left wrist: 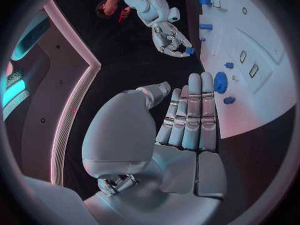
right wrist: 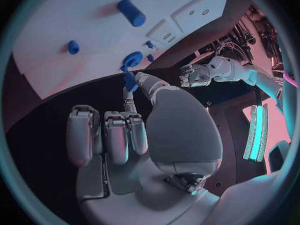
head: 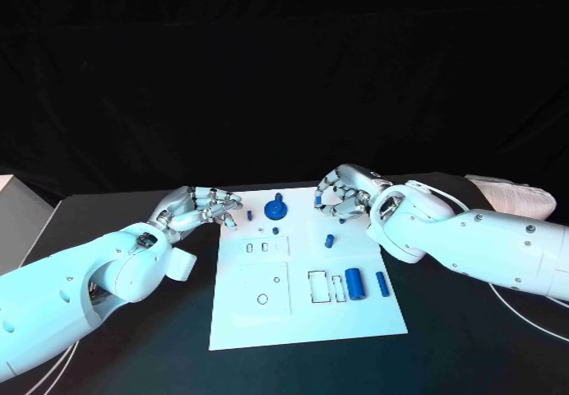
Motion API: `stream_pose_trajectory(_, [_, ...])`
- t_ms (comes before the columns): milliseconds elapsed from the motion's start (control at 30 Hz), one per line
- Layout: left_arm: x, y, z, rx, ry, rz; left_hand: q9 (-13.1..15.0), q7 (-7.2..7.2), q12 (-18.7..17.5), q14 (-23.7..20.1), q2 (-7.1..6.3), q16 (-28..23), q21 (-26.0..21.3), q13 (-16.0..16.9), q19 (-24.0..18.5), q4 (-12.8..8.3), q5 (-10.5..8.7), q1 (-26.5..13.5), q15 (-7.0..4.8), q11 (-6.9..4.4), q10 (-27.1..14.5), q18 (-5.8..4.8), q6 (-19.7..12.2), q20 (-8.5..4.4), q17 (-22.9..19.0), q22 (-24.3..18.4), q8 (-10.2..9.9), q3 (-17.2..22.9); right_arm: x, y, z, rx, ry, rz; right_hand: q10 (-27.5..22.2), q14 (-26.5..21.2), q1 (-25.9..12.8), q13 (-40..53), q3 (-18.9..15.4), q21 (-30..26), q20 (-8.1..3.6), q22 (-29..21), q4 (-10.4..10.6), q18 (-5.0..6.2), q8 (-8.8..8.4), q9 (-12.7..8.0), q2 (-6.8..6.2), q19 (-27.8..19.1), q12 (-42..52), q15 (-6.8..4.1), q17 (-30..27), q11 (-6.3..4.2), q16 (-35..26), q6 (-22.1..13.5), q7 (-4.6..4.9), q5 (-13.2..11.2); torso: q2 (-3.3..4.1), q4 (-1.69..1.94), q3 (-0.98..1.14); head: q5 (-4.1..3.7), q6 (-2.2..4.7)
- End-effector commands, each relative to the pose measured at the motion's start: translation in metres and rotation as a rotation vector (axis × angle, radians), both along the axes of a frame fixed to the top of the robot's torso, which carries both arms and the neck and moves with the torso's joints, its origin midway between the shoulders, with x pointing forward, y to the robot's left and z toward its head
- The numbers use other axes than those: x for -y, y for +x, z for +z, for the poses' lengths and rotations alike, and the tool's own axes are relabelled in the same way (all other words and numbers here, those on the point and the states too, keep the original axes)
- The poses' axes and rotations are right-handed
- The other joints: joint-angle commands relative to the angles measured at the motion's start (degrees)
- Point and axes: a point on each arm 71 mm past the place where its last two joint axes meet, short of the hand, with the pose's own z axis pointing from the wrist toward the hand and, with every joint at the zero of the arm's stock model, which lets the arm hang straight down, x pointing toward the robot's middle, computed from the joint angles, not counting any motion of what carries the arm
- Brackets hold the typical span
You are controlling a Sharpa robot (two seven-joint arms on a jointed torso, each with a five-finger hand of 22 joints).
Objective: Assemble the parts on the task board
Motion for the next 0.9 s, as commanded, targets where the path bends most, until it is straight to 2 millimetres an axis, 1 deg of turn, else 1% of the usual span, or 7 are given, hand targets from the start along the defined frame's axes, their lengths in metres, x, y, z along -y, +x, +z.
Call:
stream_pose_trajectory(33, [0.003,0.000,0.000,0.003,-0.004,-0.014,0.05,-0.09,-0.17,-0.54,0.43,-0.24,0.23,0.04,-0.57,-0.15,-0.02,-0.14,0.05,0.01,-0.28,0.09,-0.49,-0.02,0.07,0.07,-0.26,-0.11,-0.014,-0.005,-0.005,-0.026,-0.017,-0.052,5.96,5.96,0.15,15.08,0.49,-0.30,-0.46,5.64,-0.16,-0.98,0.25,1.62,0.42,3.27,0.20,-0.18,14.56,-0.10,0.25,0.14,-0.61,0.45,-0.18,0.01,-0.32,0.55,-0.33])
stream_pose_trajectory(133, [0.003,0.000,0.000,0.002,-0.005,-0.014,0.11,-0.10,-0.15,-0.54,0.53,-0.25,0.37,0.06,-0.72,-0.12,-0.02,-0.26,0.06,0.00,-0.30,0.11,-0.51,0.01,0.12,0.15,-0.31,-0.06,-0.028,-0.010,-0.009,-0.046,-0.023,-0.041,5.96,5.95,0.16,15.08,0.54,-0.33,-0.45,5.61,-0.19,-0.98,0.29,1.63,0.43,3.27,0.20,-0.14,14.53,-0.08,0.24,0.08,-0.58,0.54,-0.23,-0.04,-0.44,0.82,-0.44])
stream_pose_trajectory(200, [0.004,0.000,0.000,0.000,-0.004,-0.014,0.12,-0.10,-0.14,-0.53,0.55,-0.25,0.39,0.06,-0.74,-0.12,-0.02,-0.26,0.05,-0.01,-0.28,0.11,-0.49,0.01,0.13,0.16,-0.30,-0.05,-0.038,-0.013,-0.014,-0.064,-0.030,-0.034,5.96,5.94,0.15,15.08,0.60,-0.41,-0.43,5.54,-0.23,-0.96,0.34,1.66,0.45,3.25,0.20,-0.10,14.48,-0.05,0.22,-0.01,-0.54,0.69,-0.16,0.00,-0.35,1.01,-0.49])
stream_pose_trajectory(367, [0.005,0.000,0.000,-0.002,-0.002,-0.015,0.26,-0.11,0.17,-0.49,0.60,-0.20,0.65,0.23,-0.90,-0.16,-0.02,-0.39,-0.01,-0.11,0.47,0.16,-0.34,0.03,0.24,0.30,-0.26,-0.02,-0.060,-0.022,-0.025,-0.087,-0.052,-0.015,5.96,5.94,-0.09,15.08,0.76,-0.62,-0.29,5.37,-0.25,-0.93,0.47,1.70,0.38,3.22,0.20,0.13,14.46,0.13,0.21,-0.55,-0.30,1.17,-0.06,0.03,-0.26,1.25,-0.74])
stream_pose_trajectory(500, [0.005,0.000,0.000,-0.003,0.000,-0.015,0.28,-0.13,0.23,-0.48,0.60,-0.20,0.71,0.27,-0.95,-0.17,-0.02,-0.41,-0.02,-0.14,0.65,0.17,-0.33,0.03,0.26,0.34,-0.26,-0.01,-0.075,-0.029,-0.034,-0.099,-0.075,-0.002,5.96,5.92,-0.22,15.08,0.76,-0.68,-0.25,5.33,-0.21,-0.92,0.50,1.71,0.33,3.21,0.20,0.19,14.39,0.17,0.19,-0.67,-0.25,1.21,-0.08,0.09,-0.25,1.36,-0.95])
stream_pose_trajectory(800, [0.005,0.000,-0.001,-0.004,0.001,-0.015,0.43,-0.25,0.54,-0.46,0.62,-0.15,1.01,0.47,-1.12,-0.27,-0.03,-0.49,-0.14,-0.34,1.60,0.21,-0.24,0.00,0.39,0.50,-0.25,0.07,-0.094,-0.036,-0.047,-0.104,-0.095,0.020,5.96,5.89,-0.45,15.08,0.73,-0.76,-0.19,5.26,-0.15,-0.91,0.56,1.73,0.22,3.20,0.20,0.28,14.22,0.23,0.12,-0.81,-0.19,1.22,-0.06,0.04,-0.21,1.54,-1.38])
stream_pose_trajectory(900, [0.006,0.000,-0.001,-0.004,0.001,-0.016,0.52,-0.33,0.74,-0.46,0.63,-0.13,1.18,0.60,-1.23,-0.33,-0.03,-0.54,-0.21,-0.47,2.20,0.22,-0.21,-0.03,0.47,0.60,-0.26,0.12,-0.099,-0.038,-0.050,-0.095,-0.094,0.027,5.96,5.88,-0.54,15.08,0.71,-0.79,-0.15,5.24,-0.12,-0.90,0.60,1.74,0.17,3.19,0.20,0.33,14.21,0.24,0.11,-0.86,-0.17,1.19,-0.04,0.14,-0.23,1.51,-1.56])
